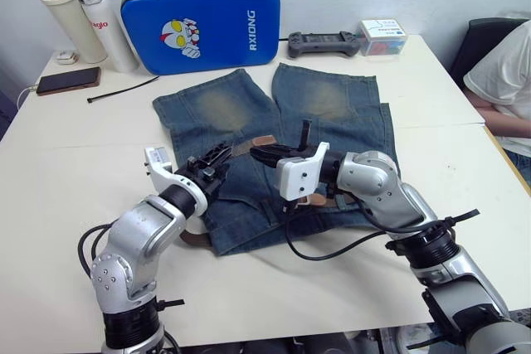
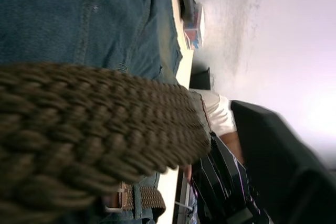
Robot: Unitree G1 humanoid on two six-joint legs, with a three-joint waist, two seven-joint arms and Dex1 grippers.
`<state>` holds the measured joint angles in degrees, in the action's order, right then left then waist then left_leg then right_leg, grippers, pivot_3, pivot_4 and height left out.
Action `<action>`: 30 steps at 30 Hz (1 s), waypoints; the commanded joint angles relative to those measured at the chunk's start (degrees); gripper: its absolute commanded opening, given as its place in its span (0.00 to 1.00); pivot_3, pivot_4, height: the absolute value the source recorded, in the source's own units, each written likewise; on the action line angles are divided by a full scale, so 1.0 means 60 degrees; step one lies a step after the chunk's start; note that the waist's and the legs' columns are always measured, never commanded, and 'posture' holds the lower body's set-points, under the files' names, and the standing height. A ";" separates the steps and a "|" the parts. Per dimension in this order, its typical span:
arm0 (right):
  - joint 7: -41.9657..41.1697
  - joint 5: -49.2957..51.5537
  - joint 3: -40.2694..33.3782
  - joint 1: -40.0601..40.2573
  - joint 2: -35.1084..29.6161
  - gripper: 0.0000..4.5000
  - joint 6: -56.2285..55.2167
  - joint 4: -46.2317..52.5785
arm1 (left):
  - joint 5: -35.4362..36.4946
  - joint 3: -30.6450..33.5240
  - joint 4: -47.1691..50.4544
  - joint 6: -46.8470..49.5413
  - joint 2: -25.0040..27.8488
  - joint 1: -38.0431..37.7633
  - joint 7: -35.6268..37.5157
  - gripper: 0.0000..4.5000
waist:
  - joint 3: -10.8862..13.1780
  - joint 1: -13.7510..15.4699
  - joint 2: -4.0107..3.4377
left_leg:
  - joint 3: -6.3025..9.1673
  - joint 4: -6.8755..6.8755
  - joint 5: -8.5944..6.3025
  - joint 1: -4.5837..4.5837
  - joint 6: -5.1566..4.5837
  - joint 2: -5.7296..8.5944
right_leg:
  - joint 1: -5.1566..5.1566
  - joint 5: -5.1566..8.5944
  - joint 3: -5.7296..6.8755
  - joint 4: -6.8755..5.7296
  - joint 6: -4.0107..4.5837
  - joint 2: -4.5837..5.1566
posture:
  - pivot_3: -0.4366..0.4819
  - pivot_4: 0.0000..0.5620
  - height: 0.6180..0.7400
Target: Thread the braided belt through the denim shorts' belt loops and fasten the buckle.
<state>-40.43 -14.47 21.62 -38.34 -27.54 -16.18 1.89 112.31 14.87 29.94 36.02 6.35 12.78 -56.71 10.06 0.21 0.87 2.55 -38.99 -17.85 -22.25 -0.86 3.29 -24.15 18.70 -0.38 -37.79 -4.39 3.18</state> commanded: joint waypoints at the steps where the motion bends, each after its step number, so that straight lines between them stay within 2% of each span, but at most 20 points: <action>1: 0.0038 0.0030 -0.0272 0.0041 -0.0022 0.00 -0.0014 0.0364 | 0.0115 0.0243 0.0167 -0.0155 -0.0132 0.0219 -0.0040 0.42 | 0.0000 0.0001 0.0000 | 0.0000 0.0000 0.0000 0.0000 0.0000 0.0000 | 0.0000 0.0000 0.0000 0.0000 0.0000 0.0000 | 0.48 0.27 1.00; 5: 0.0002 0.0038 -0.0264 0.0105 -0.0037 0.00 0.0014 0.0431 | 0.0115 0.0325 0.0019 -0.0088 -0.0208 0.0369 -0.0077 0.03 | 0.0000 0.0002 0.0000 | 0.0000 0.0001 0.0000 0.0000 0.0000 0.0000 | 0.0001 0.0000 0.0001 0.0002 0.0000 0.0000 | 0.48 0.27 1.00; 8: -0.0480 0.0683 -0.0310 0.0283 -0.0025 0.00 0.0539 0.0676 | 0.0115 0.0369 -0.0166 0.0096 -0.0152 0.0457 0.0009 0.01 | 0.0000 0.0007 0.0000 | 0.0001 0.0001 0.0000 0.0001 0.0000 0.0000 | 0.0001 0.0000 0.0001 0.0003 0.0000 -0.0001 | 0.48 0.27 1.00; 12: -0.0958 0.1375 -0.0574 0.0420 -0.0139 0.34 0.1035 0.1066 | 0.0115 0.0493 -0.0352 0.0629 0.0175 0.0388 0.0288 0.00 | 0.0000 0.0008 0.0000 | 0.0003 0.0007 0.0000 0.0000 0.0000 0.0000 | 0.0002 0.0000 0.0001 0.0009 0.0000 -0.0001 | 0.48 0.27 1.00; 13: -0.1132 0.1544 -0.0621 0.0457 -0.0209 0.45 0.1165 0.1171 | 0.0115 0.0556 -0.0419 0.0827 0.0319 0.0354 0.0430 0.00 | 0.0001 0.0008 0.0000 | 0.0003 0.0008 0.0000 0.0001 0.0000 -0.0001 | 0.0002 0.0000 0.0002 0.0009 0.0000 -0.0001 | 0.48 0.27 1.00; 14: -0.1436 0.1869 -0.0728 0.0556 -0.0377 0.60 0.1420 0.1347 | 0.0115 0.0730 -0.0532 0.1060 0.0555 0.0309 0.0616 0.00 | 0.0000 0.0008 0.0000 | 0.0004 0.0009 0.0000 0.0001 0.0001 -0.0001 | 0.0002 0.0000 0.0002 0.0008 0.0000 -0.0002 | 0.48 0.27 1.00; 15: -0.1806 0.2235 -0.0827 0.0675 -0.0599 0.65 0.1717 0.1531 | 0.0115 0.0865 -0.0639 0.1344 0.0845 0.0235 0.0877 0.00 | 0.0001 0.0008 0.0000 | 0.0004 0.0009 0.0000 0.0002 0.0001 -0.0001 | 0.0002 0.0000 0.0002 0.0008 0.0000 -0.0002 | 0.48 0.27 1.00; 18: -0.2919 0.3438 -0.0995 0.0981 -0.1243 0.93 0.3155 0.2039 | 0.0115 0.1015 -0.0879 0.2106 0.1533 -0.0045 0.1705 0.00 | 0.0001 0.0013 -0.0001 | 0.0007 0.0022 -0.0001 0.0004 0.0001 0.0000 | 0.0004 0.0001 0.0002 0.0019 0.0001 0.0000 | 0.48 0.27 1.00; 19: -0.3283 0.3865 -0.1018 0.1088 -0.1469 0.99 0.3842 0.2255 | 0.0115 0.0991 -0.0896 0.2364 0.1811 -0.0241 0.2056 0.00 | 0.0002 0.0010 -0.0002 | 0.0010 0.0024 -0.0001 0.0004 0.0001 0.0000 | 0.0007 0.0001 0.0004 0.0022 0.0001 0.0000 | 0.48 0.27 1.00; 21: -0.3882 0.4362 -0.0928 0.1217 -0.2003 0.99 0.5241 0.2586 | 0.0115 0.0877 -0.0732 0.2712 0.2390 -0.0851 0.2702 0.00 | 0.0003 0.0012 -0.0004 | 0.0012 0.0028 -0.0003 0.0006 -0.0002 -0.0001 | 0.0011 0.0001 0.0003 0.0030 0.0002 0.0003 | 0.48 0.27 1.00; 24: -0.4300 0.4718 -0.0910 0.1245 -0.2457 0.99 0.6301 0.2788 | 0.0115 0.0783 -0.0435 0.2561 0.2675 -0.1829 0.2934 0.00 | 0.0004 -0.0016 -0.0007 | 0.0013 0.0047 -0.0003 0.0014 -0.0003 -0.0001 | 0.0014 0.0003 0.0001 0.0036 0.0005 0.0009 | 0.48 0.27 1.00; 30: -0.4534 0.5204 -0.1141 0.0937 -0.2724 0.99 0.7760 0.2664 | 0.0115 0.0269 0.0442 0.1766 0.2560 -0.2925 0.3153 0.00 | 0.0006 0.0055 -0.0009 | 0.0020 0.0076 -0.0003 0.0030 -0.0003 0.0000 | 0.0031 0.0005 0.0008 0.0056 0.0009 0.0016 | 0.48 0.27 1.00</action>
<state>-67.00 14.87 17.12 -31.21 -43.04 28.34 16.15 112.38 18.05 28.84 48.11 21.58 -3.71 -38.85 10.10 0.54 0.82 2.67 -38.52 -17.87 -22.07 -0.88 3.30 -23.96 18.73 -0.33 -37.44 -4.34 3.29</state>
